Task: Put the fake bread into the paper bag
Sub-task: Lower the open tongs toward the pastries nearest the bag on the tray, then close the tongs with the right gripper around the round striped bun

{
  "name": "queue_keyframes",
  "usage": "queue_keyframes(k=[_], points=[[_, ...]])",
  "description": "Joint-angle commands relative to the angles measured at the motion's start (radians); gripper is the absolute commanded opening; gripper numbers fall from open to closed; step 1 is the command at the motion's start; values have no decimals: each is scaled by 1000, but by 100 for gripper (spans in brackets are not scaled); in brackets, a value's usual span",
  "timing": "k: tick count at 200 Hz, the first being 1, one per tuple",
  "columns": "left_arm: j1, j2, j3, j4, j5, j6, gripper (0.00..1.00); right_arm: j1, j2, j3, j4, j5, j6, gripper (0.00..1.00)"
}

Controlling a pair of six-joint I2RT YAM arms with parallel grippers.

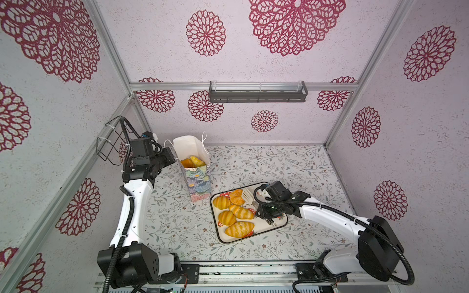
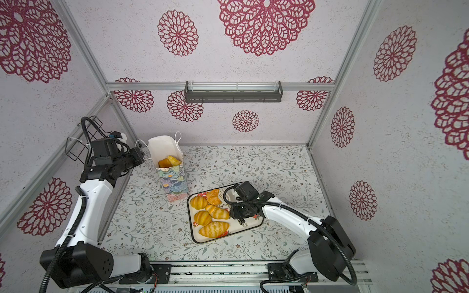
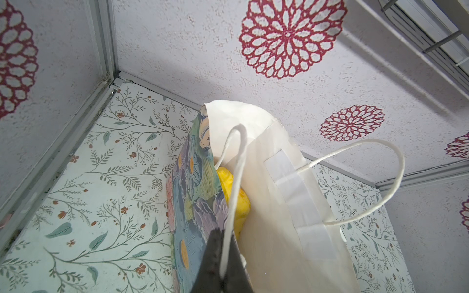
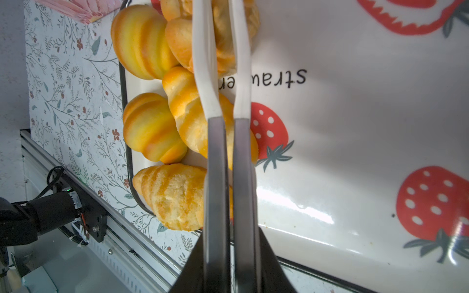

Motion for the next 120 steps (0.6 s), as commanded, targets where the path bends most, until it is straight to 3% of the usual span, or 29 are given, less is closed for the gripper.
queue_keyframes(k=[1, 120], points=[[-5, 11, -12, 21, 11, -1, 0, 3, -36, 18, 8, 12, 4, 25], [-5, 12, -12, 23, 16, -2, 0, -9, -140, 38, -57, 71, -3, 21]])
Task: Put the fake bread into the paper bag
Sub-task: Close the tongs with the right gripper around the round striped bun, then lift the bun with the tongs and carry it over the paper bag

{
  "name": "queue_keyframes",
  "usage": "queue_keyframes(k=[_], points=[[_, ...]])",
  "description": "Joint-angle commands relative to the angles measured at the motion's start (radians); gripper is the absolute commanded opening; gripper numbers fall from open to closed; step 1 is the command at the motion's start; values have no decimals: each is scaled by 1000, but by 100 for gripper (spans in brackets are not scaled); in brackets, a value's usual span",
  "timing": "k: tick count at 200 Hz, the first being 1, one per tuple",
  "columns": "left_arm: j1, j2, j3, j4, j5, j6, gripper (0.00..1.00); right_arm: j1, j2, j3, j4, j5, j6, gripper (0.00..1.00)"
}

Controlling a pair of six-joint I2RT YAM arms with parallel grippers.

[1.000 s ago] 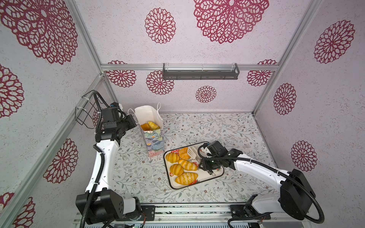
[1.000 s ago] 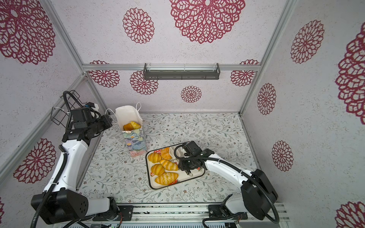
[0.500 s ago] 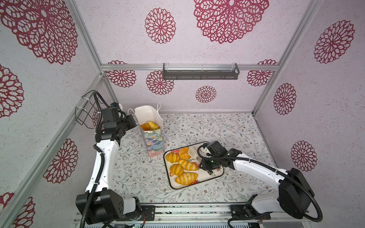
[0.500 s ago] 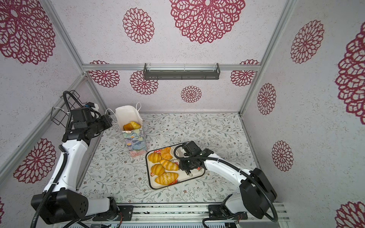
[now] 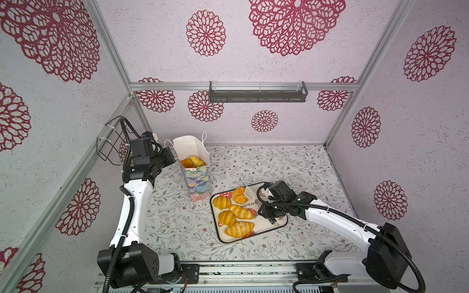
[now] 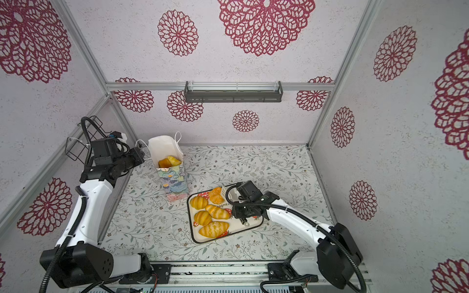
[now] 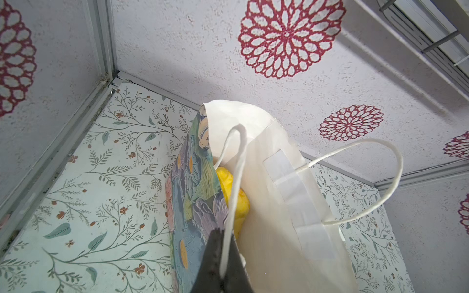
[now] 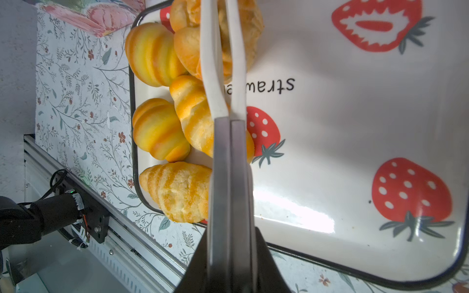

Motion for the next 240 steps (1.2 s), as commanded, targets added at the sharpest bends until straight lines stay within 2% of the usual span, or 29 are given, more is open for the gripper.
queue_keyframes(k=[1, 152, 208, 240], points=[[-5, 11, -12, 21, 12, -2, 0, -7, -56, 38, -14, 27, -3, 21], [-7, 4, -12, 24, 17, 1, 0, -9, -88, 189, -38, 27, -35, 21], [-3, -12, -34, 85, 108, -16, 0, -7, -74, 266, -32, 12, -53, 21], [8, -14, -36, 74, 74, -20, 0, 3, -55, 340, -45, 12, -72, 21]])
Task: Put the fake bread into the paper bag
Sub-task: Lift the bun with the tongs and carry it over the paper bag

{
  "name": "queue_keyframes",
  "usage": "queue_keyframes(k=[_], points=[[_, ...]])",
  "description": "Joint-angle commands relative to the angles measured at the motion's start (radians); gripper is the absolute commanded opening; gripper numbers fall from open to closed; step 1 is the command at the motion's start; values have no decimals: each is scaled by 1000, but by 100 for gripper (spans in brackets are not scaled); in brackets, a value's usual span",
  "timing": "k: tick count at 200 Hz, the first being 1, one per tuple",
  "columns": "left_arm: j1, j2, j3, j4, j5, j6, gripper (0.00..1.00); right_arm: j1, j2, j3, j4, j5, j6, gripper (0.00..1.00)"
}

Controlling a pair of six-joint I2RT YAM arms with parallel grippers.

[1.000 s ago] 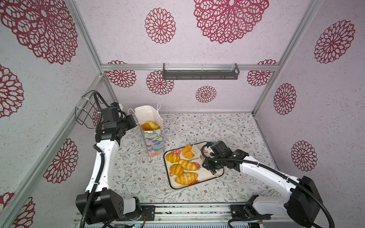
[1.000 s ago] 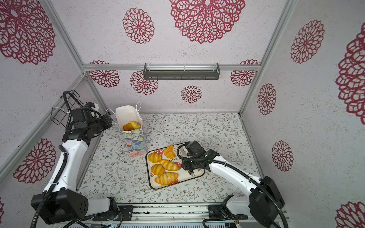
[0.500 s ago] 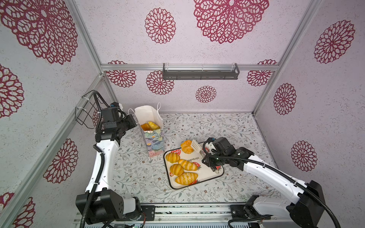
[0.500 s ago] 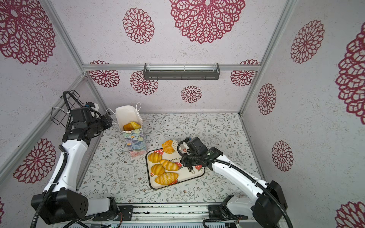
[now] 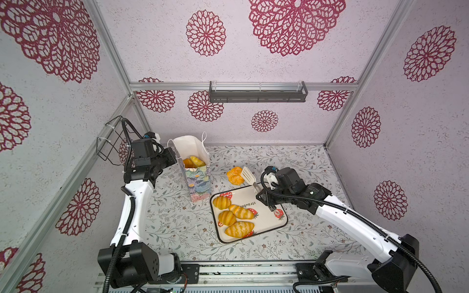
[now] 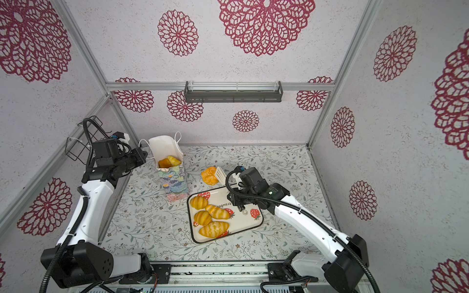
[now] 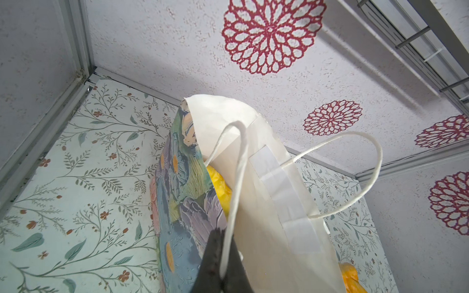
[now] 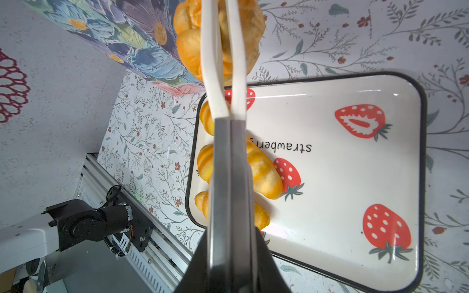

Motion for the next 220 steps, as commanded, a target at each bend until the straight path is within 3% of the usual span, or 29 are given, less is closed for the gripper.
queue_keyframes(k=[1, 96, 220], points=[[9, -14, -4, 24, -1, -12, 0, 9, 2, 92, 32, 1, -45, 21], [36, -36, 11, -29, -138, 17, 0, 51, 107, 322, 0, -5, -114, 21], [90, -42, 18, -42, -168, 4, 0, 137, 243, 552, 16, -33, -180, 21]])
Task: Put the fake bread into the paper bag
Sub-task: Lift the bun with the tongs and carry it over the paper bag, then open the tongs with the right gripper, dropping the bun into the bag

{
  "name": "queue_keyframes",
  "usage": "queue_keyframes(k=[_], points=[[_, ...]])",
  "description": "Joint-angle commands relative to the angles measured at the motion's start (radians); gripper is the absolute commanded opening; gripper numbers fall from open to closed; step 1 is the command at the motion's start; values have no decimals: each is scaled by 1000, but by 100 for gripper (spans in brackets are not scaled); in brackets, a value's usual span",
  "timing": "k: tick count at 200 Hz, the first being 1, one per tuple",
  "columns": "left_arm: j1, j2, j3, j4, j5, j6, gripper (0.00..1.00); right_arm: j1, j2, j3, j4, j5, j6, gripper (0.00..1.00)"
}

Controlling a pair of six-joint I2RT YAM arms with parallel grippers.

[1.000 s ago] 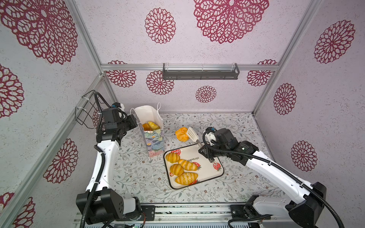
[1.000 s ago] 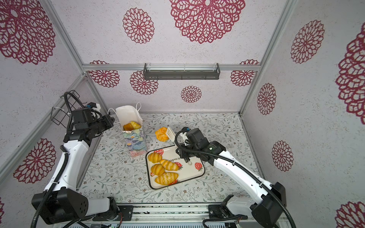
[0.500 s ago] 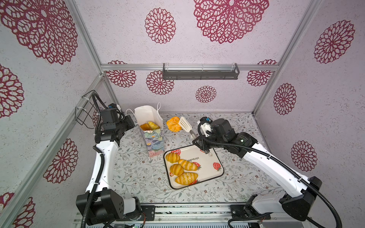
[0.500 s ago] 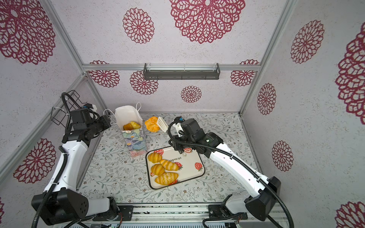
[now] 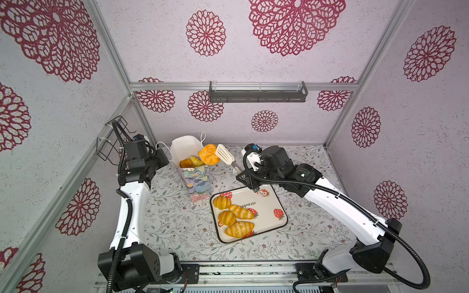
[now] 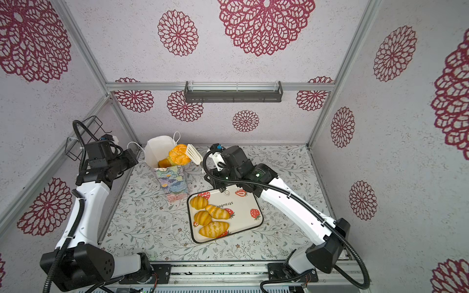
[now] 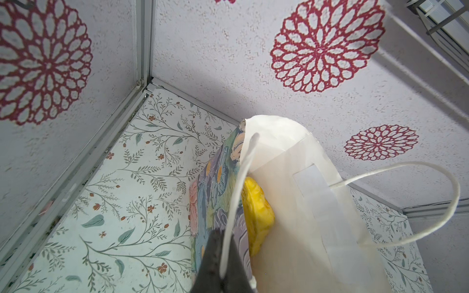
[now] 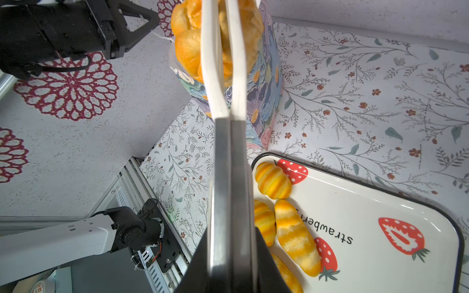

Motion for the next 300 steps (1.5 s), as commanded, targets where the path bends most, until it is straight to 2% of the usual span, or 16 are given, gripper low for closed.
queue_keyframes(k=[1, 172, 241, 300], points=[[17, -25, 18, -5, -24, -2, 0, 19, 5, 76, 58, -21, -42, 21], [25, -27, 4, -7, -32, -3, 0, 42, 290, 420, -1, -74, -106, 22], [25, -28, 3, -8, -32, -4, 0, 41, 370, 496, -38, -78, -118, 22], [29, -28, 1, -10, -34, -4, 0, 21, 392, 498, -50, -67, -114, 23]])
